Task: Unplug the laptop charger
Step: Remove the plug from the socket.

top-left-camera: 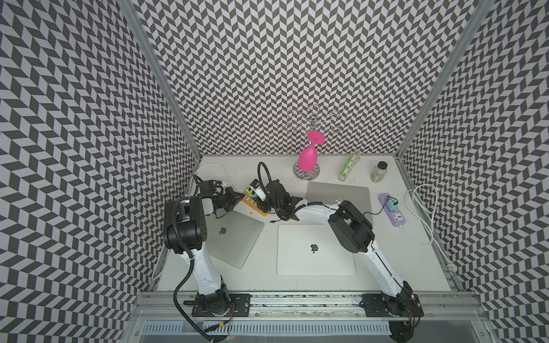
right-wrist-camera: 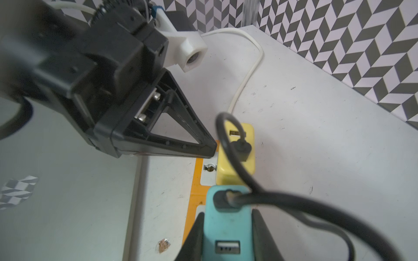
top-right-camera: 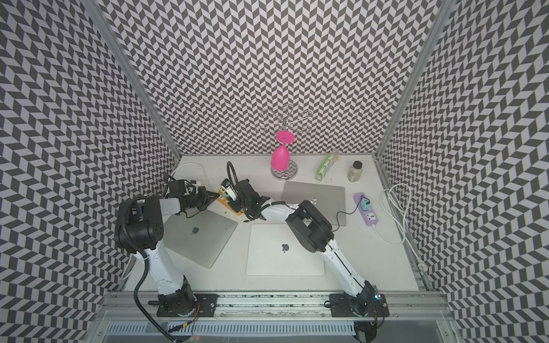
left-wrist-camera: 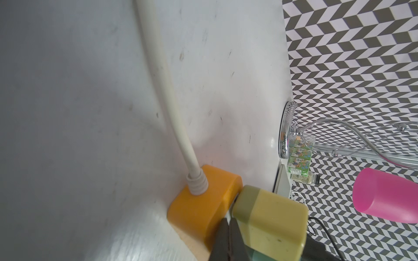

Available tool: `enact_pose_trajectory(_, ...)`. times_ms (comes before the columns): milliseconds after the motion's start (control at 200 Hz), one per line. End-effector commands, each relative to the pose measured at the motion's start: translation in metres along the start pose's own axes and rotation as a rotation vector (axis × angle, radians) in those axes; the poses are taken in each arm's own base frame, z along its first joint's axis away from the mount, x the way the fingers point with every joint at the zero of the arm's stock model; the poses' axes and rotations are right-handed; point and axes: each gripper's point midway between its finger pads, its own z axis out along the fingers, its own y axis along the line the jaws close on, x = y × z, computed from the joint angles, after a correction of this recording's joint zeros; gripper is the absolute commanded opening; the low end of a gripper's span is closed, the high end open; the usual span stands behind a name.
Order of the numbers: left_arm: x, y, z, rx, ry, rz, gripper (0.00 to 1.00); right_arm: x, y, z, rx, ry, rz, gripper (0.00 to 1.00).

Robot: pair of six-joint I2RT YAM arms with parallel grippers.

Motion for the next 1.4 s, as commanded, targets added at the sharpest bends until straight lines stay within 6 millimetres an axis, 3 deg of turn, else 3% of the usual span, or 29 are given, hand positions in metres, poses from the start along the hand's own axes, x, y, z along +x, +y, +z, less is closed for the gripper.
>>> enact_pose_trajectory(0,0.023,0.048,0.006,-0.148,0.035,-0.101,0.00,-0.084,-0.001,-0.031,-0.015,-0.201,0.014,0.01)
enact_pose_trajectory(240,0.024,0.049,0.006,-0.148,0.036,-0.102,0.00,-0.067,-0.008,-0.022,0.137,-0.120,-0.172,0.01)
enact_pose_trajectory(531,0.024,0.050,0.006,-0.153,0.035,-0.100,0.00,-0.094,0.005,-0.033,-0.067,-0.209,0.048,0.00)
enact_pose_trajectory(876,0.025,0.052,0.006,-0.158,0.037,-0.100,0.00,-0.080,-0.005,-0.029,0.130,-0.150,-0.163,0.00)
enact_pose_trajectory(1056,0.027,0.054,0.007,-0.164,0.039,-0.103,0.00,-0.095,0.000,-0.036,-0.015,-0.219,0.003,0.00)
enact_pose_trajectory(1282,0.026,0.053,0.007,-0.160,0.038,-0.100,0.00,-0.089,0.003,-0.031,0.137,-0.167,-0.193,0.00)
enact_pose_trajectory(1397,0.027,0.053,0.007,-0.162,0.039,-0.099,0.00,-0.093,-0.001,-0.036,0.032,-0.210,-0.051,0.00)
